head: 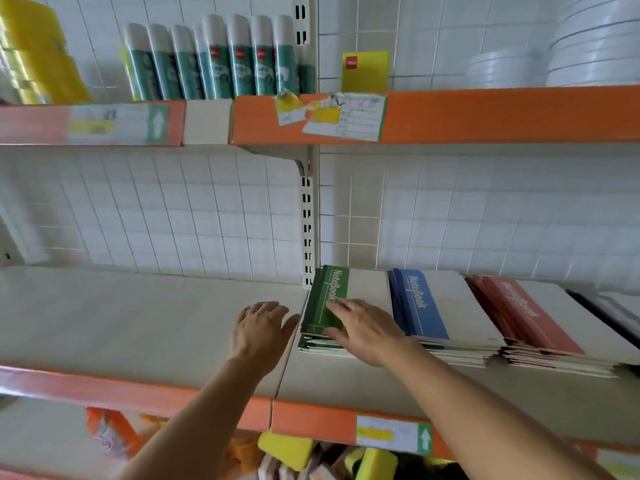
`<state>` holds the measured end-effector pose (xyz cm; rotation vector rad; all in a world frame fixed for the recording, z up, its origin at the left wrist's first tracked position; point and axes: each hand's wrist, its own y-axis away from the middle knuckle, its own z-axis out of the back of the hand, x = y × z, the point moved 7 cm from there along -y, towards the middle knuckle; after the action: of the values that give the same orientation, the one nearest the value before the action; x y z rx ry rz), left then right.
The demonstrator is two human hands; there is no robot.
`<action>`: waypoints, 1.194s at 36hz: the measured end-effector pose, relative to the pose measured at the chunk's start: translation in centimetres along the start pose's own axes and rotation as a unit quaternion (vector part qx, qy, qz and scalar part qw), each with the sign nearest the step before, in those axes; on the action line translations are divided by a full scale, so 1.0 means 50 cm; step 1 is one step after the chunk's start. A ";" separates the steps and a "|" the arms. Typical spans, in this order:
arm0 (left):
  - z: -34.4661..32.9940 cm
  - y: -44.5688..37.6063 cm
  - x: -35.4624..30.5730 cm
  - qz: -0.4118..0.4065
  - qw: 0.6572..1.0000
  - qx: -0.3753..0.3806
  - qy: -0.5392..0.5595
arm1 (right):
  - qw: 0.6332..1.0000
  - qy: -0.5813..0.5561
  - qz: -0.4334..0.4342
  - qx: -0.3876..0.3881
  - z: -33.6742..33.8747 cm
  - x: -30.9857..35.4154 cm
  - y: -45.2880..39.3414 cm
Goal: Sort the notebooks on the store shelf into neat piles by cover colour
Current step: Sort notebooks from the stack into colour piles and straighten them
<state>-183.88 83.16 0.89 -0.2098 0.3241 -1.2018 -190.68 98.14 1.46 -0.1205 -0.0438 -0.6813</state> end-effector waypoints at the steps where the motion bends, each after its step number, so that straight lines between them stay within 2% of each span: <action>1: -0.004 -0.002 0.004 -0.002 1.000 0.003 0.002 | 1.000 -0.001 -0.003 -0.003 0.001 0.001 -0.002; 10: -0.010 -0.011 0.004 -0.025 0.998 -0.015 0.063 | 0.997 -0.001 -0.057 -0.054 0.027 -0.013 0.017; 21: 0.018 0.021 -0.103 -0.119 0.979 -0.083 0.144 | 0.981 0.046 -0.152 -0.115 0.060 -0.114 0.164; 27: 0.034 0.053 -0.195 -0.154 0.970 -0.101 0.159 | 0.971 0.061 -0.194 -0.125 0.075 -0.176 0.275; 32: 0.026 0.086 -0.288 -0.160 0.967 -0.077 0.181 | 0.958 0.058 -0.238 -0.150 0.094 -0.219 0.391; 43: 0.018 0.258 -0.602 -0.211 0.947 -0.039 0.241 | 0.931 0.072 -0.324 -0.151 0.126 -0.372 0.746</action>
<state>-181.97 115.87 1.57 -0.0483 0.7838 -1.6649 -181.57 139.28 2.60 -0.3608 0.1729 -1.3574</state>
